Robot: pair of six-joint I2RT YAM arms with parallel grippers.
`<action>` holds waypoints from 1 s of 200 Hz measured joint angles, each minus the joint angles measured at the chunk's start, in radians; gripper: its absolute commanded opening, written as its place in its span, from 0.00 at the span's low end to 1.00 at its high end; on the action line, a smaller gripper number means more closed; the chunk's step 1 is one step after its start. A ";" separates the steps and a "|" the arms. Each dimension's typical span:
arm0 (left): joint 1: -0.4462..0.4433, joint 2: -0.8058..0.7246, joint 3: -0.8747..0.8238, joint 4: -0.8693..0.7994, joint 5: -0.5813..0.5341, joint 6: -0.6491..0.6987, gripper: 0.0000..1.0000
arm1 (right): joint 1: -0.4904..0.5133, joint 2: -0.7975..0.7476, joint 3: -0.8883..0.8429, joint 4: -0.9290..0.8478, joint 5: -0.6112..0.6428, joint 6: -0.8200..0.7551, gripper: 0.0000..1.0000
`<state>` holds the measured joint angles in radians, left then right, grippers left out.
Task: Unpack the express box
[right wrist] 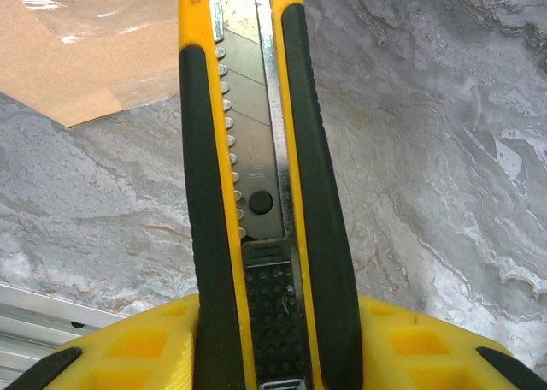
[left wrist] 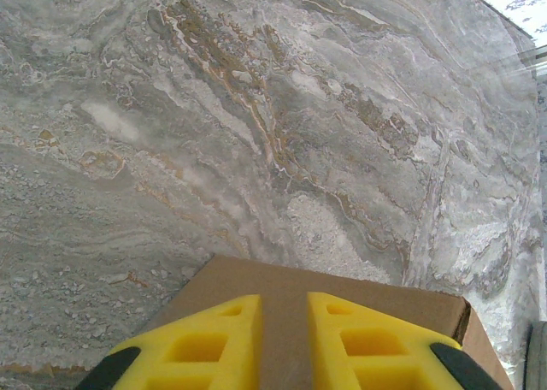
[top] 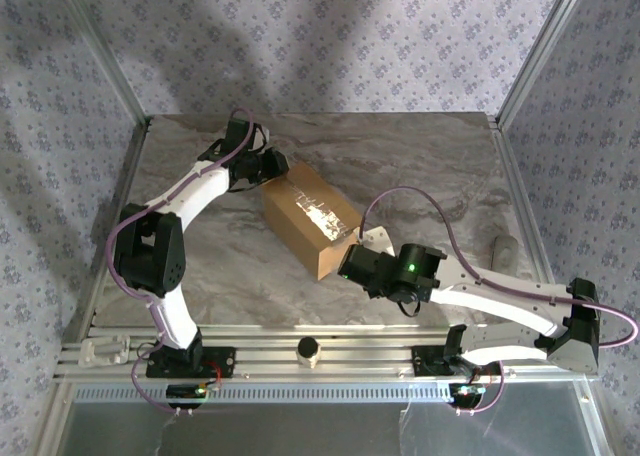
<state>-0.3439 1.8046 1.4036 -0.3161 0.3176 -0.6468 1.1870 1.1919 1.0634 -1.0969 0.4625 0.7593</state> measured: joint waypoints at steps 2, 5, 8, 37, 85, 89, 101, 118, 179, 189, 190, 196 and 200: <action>0.000 0.000 0.000 0.000 0.000 0.000 0.21 | 0.000 0.000 0.001 0.000 0.000 0.000 0.00; 0.000 0.000 0.000 0.000 0.000 0.000 0.21 | 0.000 0.000 0.001 0.000 0.000 0.000 0.00; 0.000 0.000 0.000 0.000 0.000 0.000 0.21 | 0.000 0.000 0.002 0.000 0.000 0.000 0.00; 0.000 0.000 0.000 0.000 -0.001 0.000 0.21 | -0.003 -0.002 0.002 0.005 -0.019 -0.008 0.00; 0.000 0.000 0.000 0.000 -0.004 0.003 0.20 | -0.028 -0.032 0.001 0.028 -0.082 -0.018 0.00; 0.000 0.000 0.000 0.000 -0.003 0.003 0.20 | -0.031 -0.036 0.001 0.030 -0.088 -0.019 0.00; 0.000 0.000 0.000 0.000 -0.003 0.004 0.20 | -0.040 -0.050 -0.003 0.039 -0.106 -0.019 0.00; 0.000 0.000 0.000 0.000 -0.003 0.007 0.20 | -0.051 -0.067 -0.011 0.051 -0.128 -0.020 0.00; -0.005 0.000 0.000 0.000 -0.011 0.011 0.20 | -0.061 -0.068 -0.016 0.060 -0.148 -0.028 0.00; -0.006 0.000 0.000 0.001 -0.015 0.011 0.20 | -0.060 -0.061 -0.016 0.056 -0.143 -0.032 0.00; -0.006 0.000 0.000 0.001 -0.015 0.011 0.20 | -0.060 -0.060 -0.016 0.056 -0.142 -0.032 0.00; -0.008 0.000 0.000 0.002 -0.018 0.011 0.20 | -0.057 -0.056 -0.014 0.053 -0.137 -0.035 0.00; -0.009 0.000 0.000 0.002 -0.019 0.011 0.20 | -0.055 -0.053 -0.014 0.051 -0.133 -0.035 0.00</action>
<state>-0.3531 1.8050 1.4036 -0.3138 0.2985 -0.6357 1.1324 1.1393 1.0496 -1.0454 0.3298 0.7246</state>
